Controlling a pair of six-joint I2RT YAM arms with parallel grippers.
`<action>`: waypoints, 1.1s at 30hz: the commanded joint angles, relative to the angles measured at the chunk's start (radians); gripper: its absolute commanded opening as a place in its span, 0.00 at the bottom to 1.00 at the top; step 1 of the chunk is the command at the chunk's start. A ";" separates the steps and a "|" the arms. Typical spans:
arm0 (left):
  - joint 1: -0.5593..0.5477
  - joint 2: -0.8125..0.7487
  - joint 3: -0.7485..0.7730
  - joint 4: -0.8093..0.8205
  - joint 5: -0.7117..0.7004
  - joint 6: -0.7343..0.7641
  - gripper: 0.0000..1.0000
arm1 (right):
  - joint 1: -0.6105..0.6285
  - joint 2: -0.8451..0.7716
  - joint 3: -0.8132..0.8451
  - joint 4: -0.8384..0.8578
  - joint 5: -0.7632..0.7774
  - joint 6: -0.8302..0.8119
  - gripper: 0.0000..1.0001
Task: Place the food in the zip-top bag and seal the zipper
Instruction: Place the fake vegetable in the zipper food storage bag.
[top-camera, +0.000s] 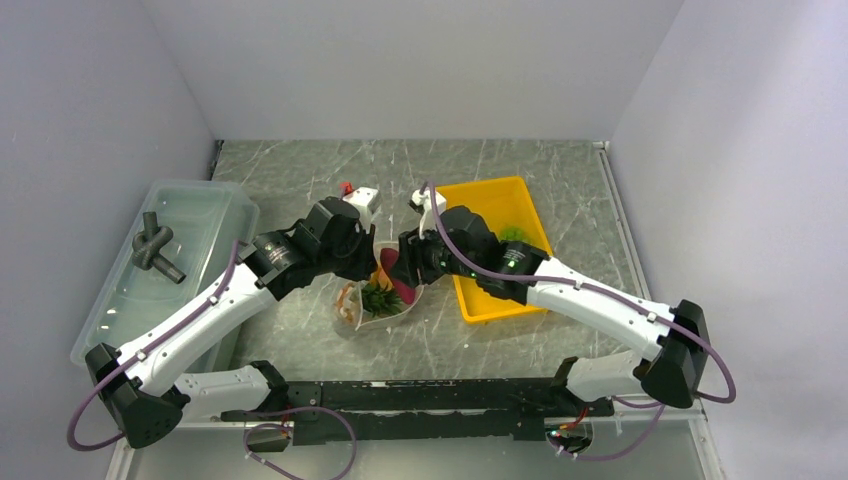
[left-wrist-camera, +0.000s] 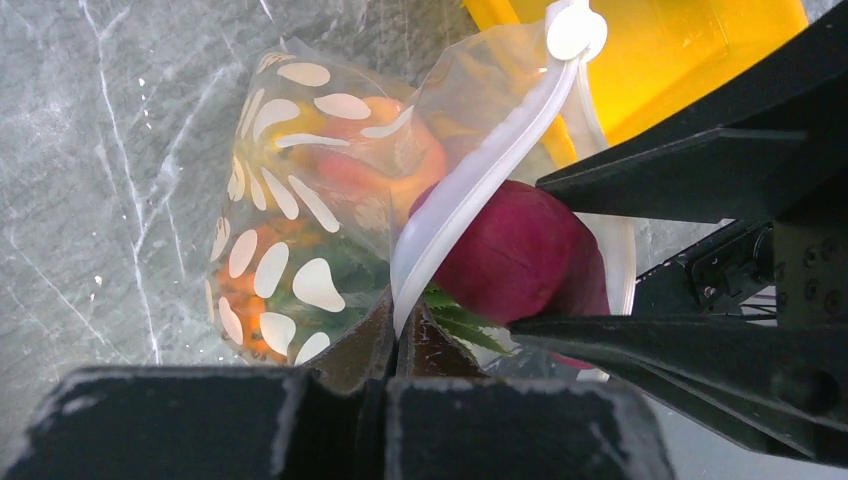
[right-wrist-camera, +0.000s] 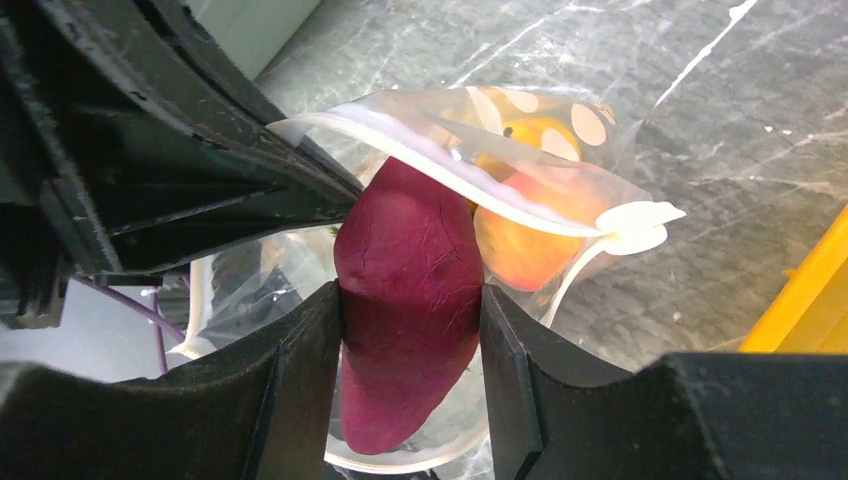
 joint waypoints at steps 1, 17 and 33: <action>0.001 -0.025 0.041 0.001 0.010 -0.003 0.00 | 0.003 0.011 0.068 -0.004 0.054 0.051 0.18; 0.001 -0.031 0.039 0.007 0.048 -0.003 0.00 | 0.005 0.100 0.142 -0.088 0.200 0.079 0.43; 0.001 -0.041 0.028 0.007 0.047 -0.001 0.00 | 0.013 0.037 0.133 -0.060 0.184 0.084 0.76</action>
